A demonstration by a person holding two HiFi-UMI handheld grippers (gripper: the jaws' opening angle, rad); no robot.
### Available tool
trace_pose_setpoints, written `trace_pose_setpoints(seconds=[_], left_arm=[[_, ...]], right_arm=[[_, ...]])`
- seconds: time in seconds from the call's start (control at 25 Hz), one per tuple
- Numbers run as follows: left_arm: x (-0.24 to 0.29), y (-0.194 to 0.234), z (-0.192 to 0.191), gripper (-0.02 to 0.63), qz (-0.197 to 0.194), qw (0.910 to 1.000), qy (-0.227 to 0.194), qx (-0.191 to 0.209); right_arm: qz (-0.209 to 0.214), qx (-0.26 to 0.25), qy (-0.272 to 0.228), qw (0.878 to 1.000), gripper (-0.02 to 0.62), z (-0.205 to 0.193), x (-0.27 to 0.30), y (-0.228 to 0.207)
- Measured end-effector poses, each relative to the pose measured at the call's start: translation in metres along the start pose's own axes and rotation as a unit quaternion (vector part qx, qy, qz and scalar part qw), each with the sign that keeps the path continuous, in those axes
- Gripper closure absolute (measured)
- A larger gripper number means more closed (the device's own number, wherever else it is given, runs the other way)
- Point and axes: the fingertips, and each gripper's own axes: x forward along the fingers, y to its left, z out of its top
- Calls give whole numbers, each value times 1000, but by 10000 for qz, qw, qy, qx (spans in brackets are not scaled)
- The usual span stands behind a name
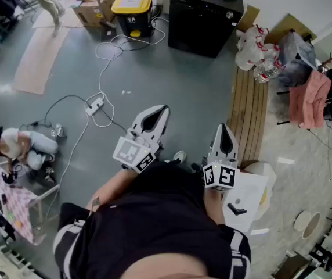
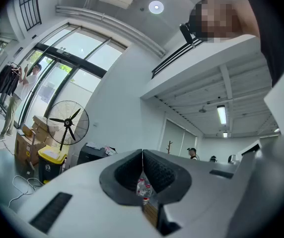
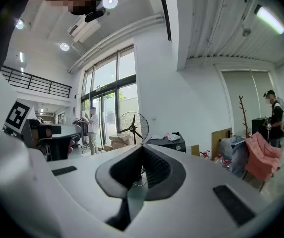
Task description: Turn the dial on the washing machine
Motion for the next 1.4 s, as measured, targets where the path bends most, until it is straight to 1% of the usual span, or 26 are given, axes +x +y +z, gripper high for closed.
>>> trace_pose_setpoints(seconds=[0.4,0.48,0.6,0.64,0.68,0.72,0.84,0.92,1.04,1.12,1.28,1.4], left_arm=[[-6,19,2,583,-29,10000,16,-22],[-9,26,7,583,-43,10000,5,-30],[-13,38,16,583,-82,10000,-22,-41],[-14,43,18,583,-93,9999,-25,-42],[-15,49,20,583,-98,9999,-29,-41],[-16,55,21,583,-97,9999,-28,-40],[-18,73,19,583,-120,9999,28,-81],[-19,83,18,583,-186,9997,71,-102],[-18,103,19,583,-296,9995,116,-52],[-11,116,17,583,-357,9992,184,-23],[16,132,7,583,-410,9987,278,-115],[49,143,-6,583,-405,9985,324,-199]], right_arm=[[-23,-36,-11,10000,571,-2,11,15],[-24,0,-133,9999,571,3,14,23],[-7,-1,-598,9982,566,27,15,38],[-15,-67,-723,9974,517,34,16,43],[-33,-144,-745,9971,450,36,20,48],[-47,-199,-652,9977,427,33,28,52],[-92,-161,-192,9996,410,7,54,59],[-206,-84,-149,9996,411,3,63,64],[-325,-206,-111,9992,411,-2,79,70],[-437,-154,-59,9989,411,-7,91,70],[-460,-282,67,9985,411,-14,120,61],[-440,-310,129,9985,411,-23,154,39]])
